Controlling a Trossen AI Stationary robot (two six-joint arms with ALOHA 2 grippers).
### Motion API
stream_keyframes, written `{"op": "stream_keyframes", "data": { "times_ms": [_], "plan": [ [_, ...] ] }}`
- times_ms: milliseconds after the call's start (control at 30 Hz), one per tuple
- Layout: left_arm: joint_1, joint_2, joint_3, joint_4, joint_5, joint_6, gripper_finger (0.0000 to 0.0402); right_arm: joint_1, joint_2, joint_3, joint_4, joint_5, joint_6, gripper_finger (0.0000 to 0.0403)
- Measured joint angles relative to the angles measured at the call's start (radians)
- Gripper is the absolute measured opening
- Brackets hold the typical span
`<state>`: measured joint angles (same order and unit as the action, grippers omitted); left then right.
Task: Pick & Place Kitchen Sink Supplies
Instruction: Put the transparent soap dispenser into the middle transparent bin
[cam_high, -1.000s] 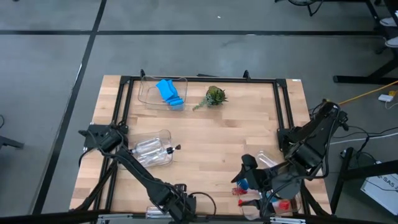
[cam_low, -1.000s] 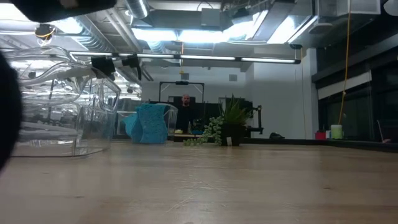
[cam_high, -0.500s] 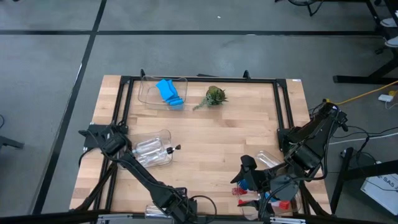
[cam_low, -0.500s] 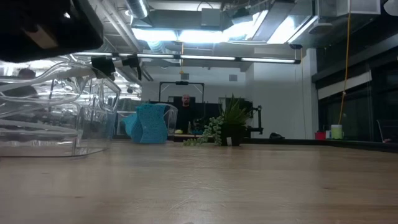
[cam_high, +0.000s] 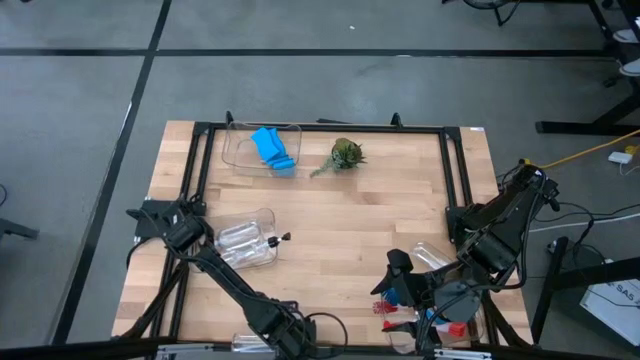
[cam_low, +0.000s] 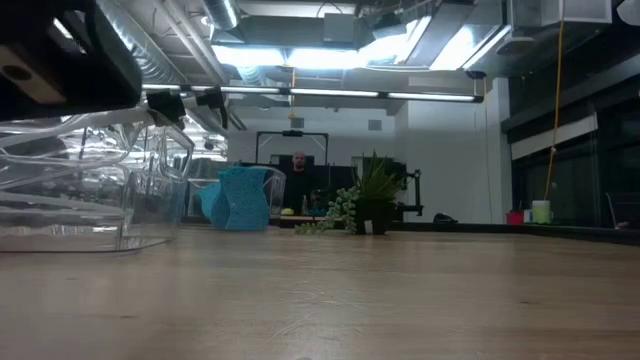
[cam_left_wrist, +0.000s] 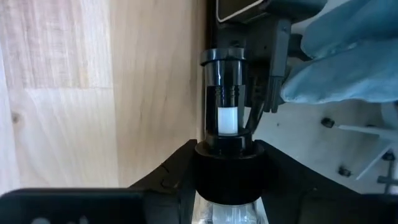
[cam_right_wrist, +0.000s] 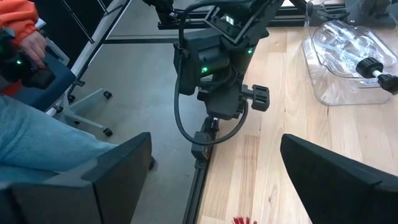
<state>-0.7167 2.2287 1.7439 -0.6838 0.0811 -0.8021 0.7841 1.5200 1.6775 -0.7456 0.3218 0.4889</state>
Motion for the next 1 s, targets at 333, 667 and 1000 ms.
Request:
{"op": "stream_keyframes", "data": {
  "times_ms": [333,667,1000],
  "plan": [
    [0.012,-0.092,0.0,-0.002,-0.087,-0.033,0.0126,0.0,0.0,0.0,-0.001,0.0,-0.007,0.0352],
    [0.012,-0.301,0.0,0.012,-0.307,-0.004,0.0126,0.0,0.0,0.0,0.0,0.0,-0.023,0.0352],
    [0.024,-0.521,0.0,-0.161,-0.489,0.004,0.0126,0.0,0.0,0.0,0.001,0.001,-0.022,0.0352]
  ]
}}
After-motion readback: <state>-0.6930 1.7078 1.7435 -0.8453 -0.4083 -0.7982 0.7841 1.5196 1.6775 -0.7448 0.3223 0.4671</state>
